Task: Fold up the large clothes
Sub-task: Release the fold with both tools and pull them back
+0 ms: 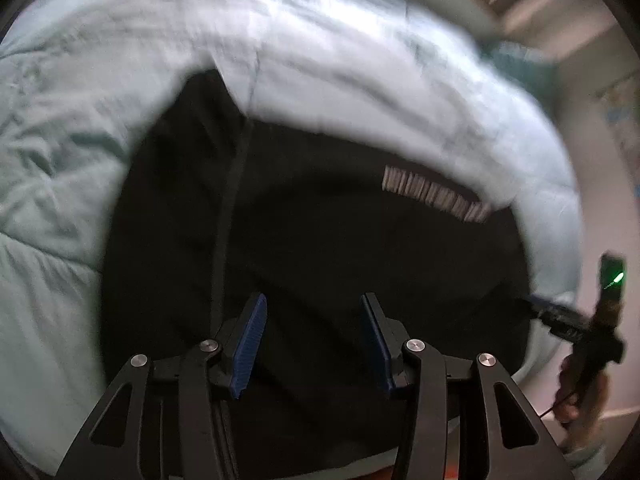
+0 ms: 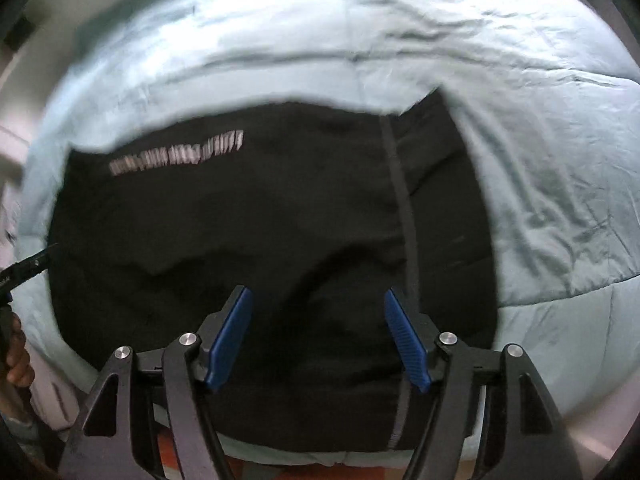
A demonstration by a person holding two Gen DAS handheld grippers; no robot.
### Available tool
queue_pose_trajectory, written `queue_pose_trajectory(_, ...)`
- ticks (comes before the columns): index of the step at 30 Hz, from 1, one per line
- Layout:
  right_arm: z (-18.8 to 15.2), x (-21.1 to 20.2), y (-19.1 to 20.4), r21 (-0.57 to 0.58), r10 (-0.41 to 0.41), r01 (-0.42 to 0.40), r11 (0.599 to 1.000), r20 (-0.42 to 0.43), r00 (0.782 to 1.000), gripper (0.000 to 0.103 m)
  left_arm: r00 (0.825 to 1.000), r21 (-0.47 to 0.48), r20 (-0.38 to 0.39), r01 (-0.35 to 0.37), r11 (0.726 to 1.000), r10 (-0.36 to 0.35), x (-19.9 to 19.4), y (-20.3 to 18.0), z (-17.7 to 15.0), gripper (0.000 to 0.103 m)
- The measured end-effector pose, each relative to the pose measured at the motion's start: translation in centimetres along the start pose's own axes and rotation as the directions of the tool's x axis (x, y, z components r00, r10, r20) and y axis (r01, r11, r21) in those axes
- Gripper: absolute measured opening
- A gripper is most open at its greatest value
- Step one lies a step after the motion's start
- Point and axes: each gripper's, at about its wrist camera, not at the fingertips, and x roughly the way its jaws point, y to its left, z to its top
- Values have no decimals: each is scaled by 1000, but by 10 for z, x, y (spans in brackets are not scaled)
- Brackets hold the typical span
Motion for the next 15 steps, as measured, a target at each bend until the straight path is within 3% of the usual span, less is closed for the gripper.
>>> queue_pose_trajectory(3, -7, 20, 7, -7, -61, 61, 998, -22, 998, 72, 998, -23, -2, -69, 997, 69, 26, 1, -10, 50)
queue_pose_trajectory(7, -8, 27, 1, 27, -76, 78, 997, -45, 996, 76, 996, -37, 13, -83, 996, 84, 29, 1, -10, 53)
queue_pose_trajectory(11, -7, 18, -3, 57, -63, 66, 996, -52, 997, 76, 994, -33, 48, -97, 995, 98, 12, -5, -10, 53)
queue_pose_trajectory(15, -9, -16, -2, 92, -13, 13, 996, -1, 1000, 76, 986, 4, 128, -109, 994, 108, -20, -22, -10, 53)
